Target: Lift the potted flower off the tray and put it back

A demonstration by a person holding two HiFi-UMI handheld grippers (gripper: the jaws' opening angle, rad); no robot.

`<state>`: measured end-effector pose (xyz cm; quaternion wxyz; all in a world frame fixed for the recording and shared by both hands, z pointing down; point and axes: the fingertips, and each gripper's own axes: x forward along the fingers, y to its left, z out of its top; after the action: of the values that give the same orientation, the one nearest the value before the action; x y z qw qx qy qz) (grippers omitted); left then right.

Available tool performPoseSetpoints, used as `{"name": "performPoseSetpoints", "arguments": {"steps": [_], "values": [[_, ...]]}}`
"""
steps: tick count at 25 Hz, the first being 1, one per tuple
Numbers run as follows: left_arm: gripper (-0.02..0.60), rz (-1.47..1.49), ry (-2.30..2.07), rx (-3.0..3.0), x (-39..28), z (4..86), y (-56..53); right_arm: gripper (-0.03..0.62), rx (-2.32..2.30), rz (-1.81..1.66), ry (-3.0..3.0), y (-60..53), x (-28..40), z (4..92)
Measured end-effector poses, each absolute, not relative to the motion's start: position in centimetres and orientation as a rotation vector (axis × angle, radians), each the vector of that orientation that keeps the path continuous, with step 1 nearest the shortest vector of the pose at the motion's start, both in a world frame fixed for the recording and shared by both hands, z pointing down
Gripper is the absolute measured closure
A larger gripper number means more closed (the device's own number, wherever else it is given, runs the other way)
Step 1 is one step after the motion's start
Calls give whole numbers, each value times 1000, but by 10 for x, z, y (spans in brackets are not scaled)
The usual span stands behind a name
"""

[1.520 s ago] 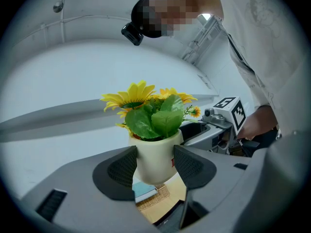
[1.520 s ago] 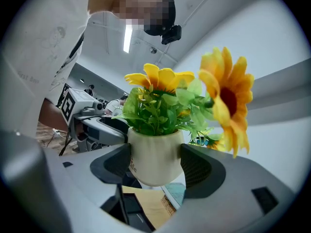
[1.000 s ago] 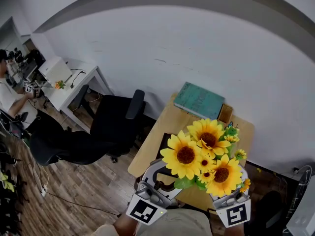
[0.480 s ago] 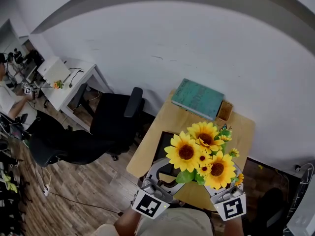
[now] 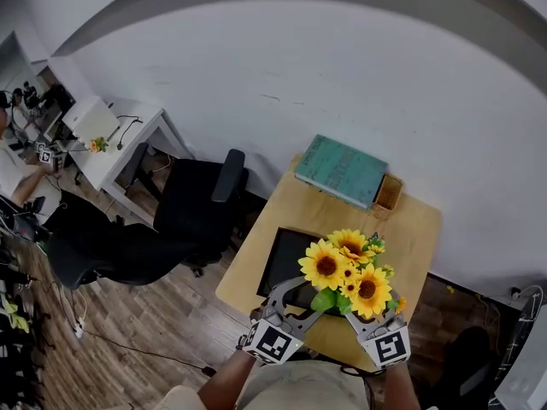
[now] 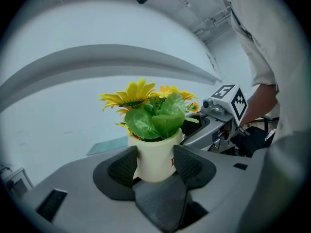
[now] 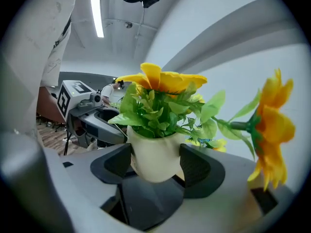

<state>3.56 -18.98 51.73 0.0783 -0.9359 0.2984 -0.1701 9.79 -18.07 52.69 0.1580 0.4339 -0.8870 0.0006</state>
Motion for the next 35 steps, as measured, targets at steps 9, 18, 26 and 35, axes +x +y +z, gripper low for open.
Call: {"name": "performPoseSetpoints", "arguments": {"steps": [9, 18, 26, 35], "values": [[341, -670, 901, -2881, 37, 583, -195, 263, 1238, 88, -2485, -188, 98, 583], [344, -826, 931, -2881, 34, 635, -197, 266, 1182, 158, -2407, -192, 94, 634], [344, -958, 971, -2899, 31, 665, -198, 266, 1157, 234, -2345, -194, 90, 664], [344, -973, 976, -2949, 31, 671, -200, 264, 1179, 267, -2347, -195, 90, 671]]}}
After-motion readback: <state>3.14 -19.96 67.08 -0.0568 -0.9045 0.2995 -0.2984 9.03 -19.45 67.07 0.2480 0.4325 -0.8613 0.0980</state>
